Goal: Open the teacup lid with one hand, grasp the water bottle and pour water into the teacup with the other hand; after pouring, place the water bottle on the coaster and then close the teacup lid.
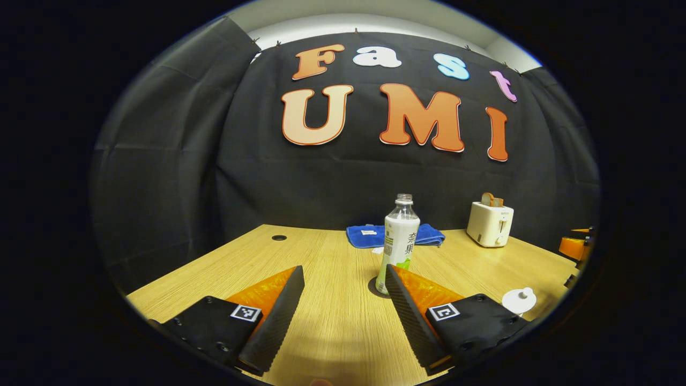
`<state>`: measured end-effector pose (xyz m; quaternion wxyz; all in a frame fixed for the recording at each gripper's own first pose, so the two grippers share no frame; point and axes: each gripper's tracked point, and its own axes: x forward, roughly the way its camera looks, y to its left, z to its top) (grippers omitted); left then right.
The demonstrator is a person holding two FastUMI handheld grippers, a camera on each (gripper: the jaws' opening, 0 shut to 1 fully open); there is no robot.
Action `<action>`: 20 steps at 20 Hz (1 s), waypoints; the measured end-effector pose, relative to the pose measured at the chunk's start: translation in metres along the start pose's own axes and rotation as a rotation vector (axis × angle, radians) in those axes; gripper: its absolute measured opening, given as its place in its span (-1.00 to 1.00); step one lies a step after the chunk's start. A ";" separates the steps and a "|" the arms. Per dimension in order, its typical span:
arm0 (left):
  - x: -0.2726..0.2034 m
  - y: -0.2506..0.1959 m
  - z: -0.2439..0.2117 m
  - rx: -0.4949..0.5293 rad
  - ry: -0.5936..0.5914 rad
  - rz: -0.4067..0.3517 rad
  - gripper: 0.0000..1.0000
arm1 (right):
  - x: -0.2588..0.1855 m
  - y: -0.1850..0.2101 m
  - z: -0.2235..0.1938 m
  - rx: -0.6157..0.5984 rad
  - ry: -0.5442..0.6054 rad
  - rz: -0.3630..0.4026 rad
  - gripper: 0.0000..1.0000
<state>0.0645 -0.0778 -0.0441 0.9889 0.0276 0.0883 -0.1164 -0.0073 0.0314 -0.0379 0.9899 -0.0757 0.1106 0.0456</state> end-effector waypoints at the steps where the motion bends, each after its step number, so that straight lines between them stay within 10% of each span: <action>1: -0.001 0.000 0.002 0.011 -0.008 0.004 0.95 | 0.000 -0.005 -0.001 0.004 0.004 -0.011 0.94; 20: -0.013 0.001 0.024 0.008 -0.051 0.008 0.95 | -0.003 0.006 0.000 -0.002 0.003 0.017 0.94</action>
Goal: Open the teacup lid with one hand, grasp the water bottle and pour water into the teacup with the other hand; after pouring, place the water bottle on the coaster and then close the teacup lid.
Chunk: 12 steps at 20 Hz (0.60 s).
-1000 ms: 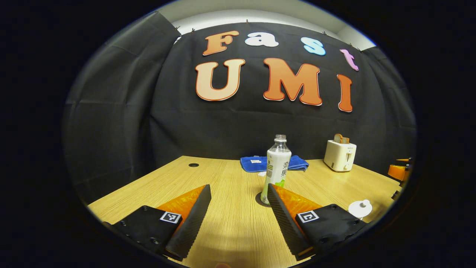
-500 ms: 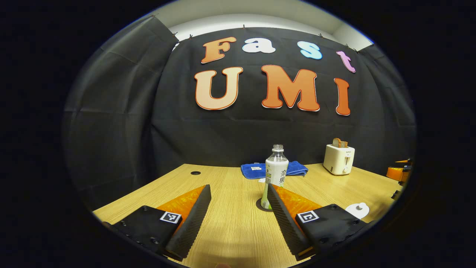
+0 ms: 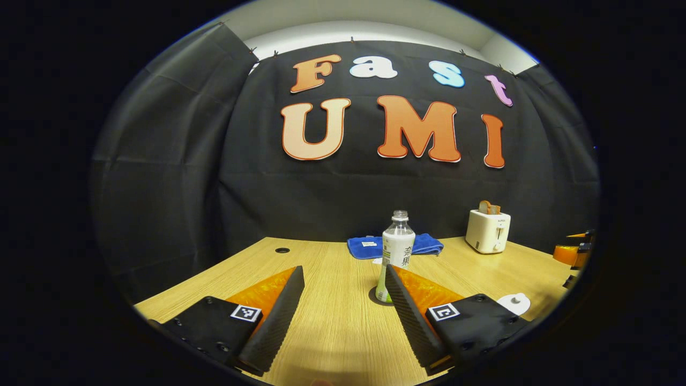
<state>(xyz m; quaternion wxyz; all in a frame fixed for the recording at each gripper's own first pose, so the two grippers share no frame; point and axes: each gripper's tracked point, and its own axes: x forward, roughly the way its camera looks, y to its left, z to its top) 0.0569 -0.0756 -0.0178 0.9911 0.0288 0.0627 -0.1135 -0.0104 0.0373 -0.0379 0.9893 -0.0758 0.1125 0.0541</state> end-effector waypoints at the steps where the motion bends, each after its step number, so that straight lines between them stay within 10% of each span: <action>1: -0.001 0.001 0.000 -0.004 0.000 0.000 0.95 | 0.000 0.000 -0.001 -0.001 0.003 0.000 0.94; 12: -0.002 0.002 -0.003 -0.017 0.003 0.012 0.95 | -0.002 0.002 0.002 0.007 -0.005 0.008 0.94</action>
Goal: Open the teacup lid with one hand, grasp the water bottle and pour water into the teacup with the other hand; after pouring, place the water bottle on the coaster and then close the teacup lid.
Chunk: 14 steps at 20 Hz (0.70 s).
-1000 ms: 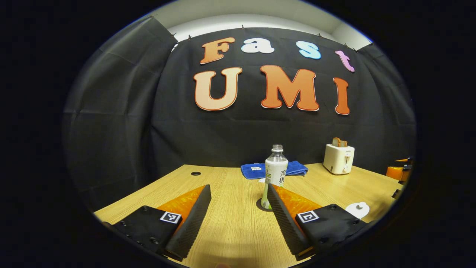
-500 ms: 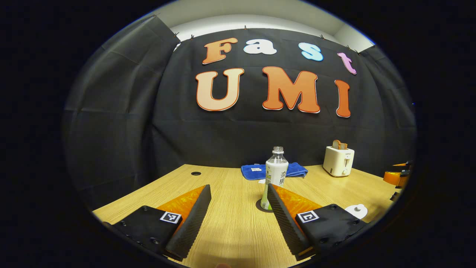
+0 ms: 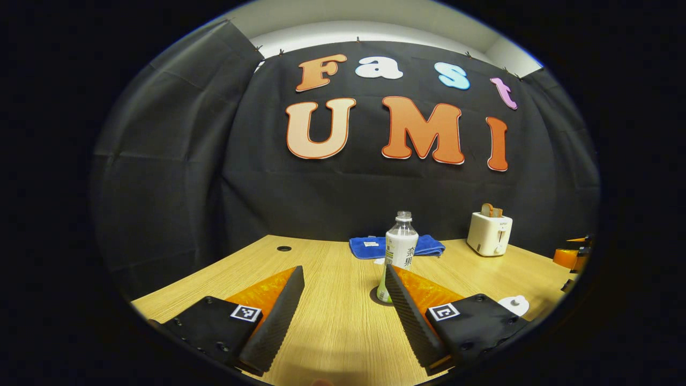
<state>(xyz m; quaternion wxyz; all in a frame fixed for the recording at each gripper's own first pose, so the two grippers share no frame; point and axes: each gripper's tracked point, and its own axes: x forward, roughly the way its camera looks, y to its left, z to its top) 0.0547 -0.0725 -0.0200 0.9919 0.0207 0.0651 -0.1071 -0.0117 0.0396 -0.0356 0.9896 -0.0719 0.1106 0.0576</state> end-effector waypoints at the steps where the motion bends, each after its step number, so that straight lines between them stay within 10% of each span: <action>1: 0.000 0.000 -0.001 -0.001 0.001 -0.001 0.95 | 0.000 0.000 0.000 0.000 -0.001 0.000 0.94; 14: -0.004 0.005 0.011 -0.023 -0.026 0.017 0.95 | -0.002 0.004 0.002 -0.003 -0.003 0.010 0.94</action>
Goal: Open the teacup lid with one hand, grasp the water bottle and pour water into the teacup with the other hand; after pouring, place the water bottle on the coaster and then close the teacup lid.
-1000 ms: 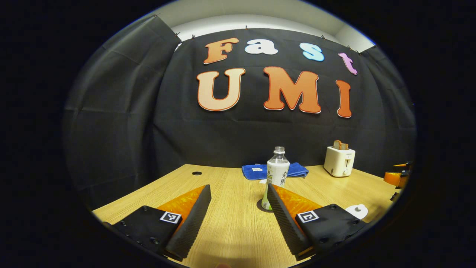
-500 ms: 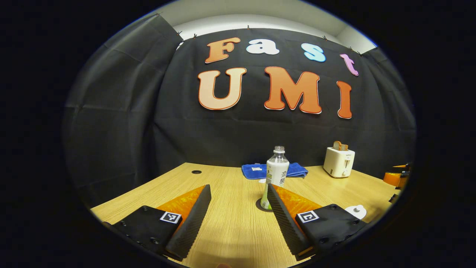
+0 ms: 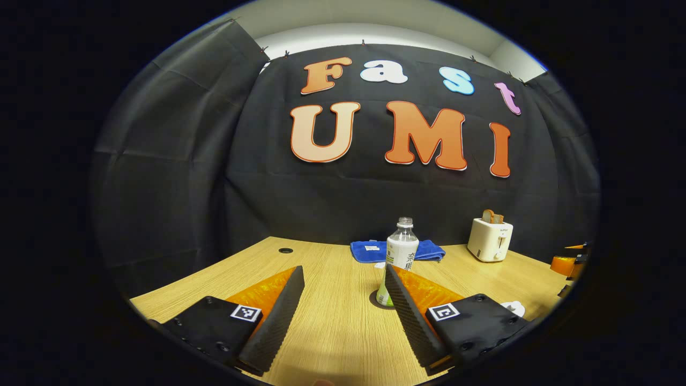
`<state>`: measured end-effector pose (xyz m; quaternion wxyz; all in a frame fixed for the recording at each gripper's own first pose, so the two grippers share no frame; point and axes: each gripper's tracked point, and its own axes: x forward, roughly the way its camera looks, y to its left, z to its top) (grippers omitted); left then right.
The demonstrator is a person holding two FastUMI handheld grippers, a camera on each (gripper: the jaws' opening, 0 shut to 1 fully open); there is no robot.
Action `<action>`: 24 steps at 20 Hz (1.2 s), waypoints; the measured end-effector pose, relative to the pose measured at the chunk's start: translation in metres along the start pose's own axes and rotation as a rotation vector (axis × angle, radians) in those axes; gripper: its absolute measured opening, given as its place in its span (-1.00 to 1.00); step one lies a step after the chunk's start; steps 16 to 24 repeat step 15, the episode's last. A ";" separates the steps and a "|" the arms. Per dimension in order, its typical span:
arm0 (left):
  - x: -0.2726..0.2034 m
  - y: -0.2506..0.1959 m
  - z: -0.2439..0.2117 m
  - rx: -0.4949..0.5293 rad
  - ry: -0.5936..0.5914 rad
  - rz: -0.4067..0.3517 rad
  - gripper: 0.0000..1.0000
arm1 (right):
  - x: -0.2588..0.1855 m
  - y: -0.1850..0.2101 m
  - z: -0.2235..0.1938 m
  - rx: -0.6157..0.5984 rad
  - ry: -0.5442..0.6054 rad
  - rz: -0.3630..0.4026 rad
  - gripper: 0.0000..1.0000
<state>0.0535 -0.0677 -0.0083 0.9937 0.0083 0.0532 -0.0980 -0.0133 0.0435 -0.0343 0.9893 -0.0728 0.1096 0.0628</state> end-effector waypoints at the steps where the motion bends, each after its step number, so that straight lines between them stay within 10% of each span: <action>1: -0.001 0.000 0.001 0.000 -0.003 0.000 0.95 | 0.000 -0.001 0.000 0.001 -0.002 -0.001 0.94; 24: -0.007 0.000 0.006 0.000 -0.023 0.011 0.95 | 0.000 -0.004 0.000 0.006 -0.006 -0.009 0.94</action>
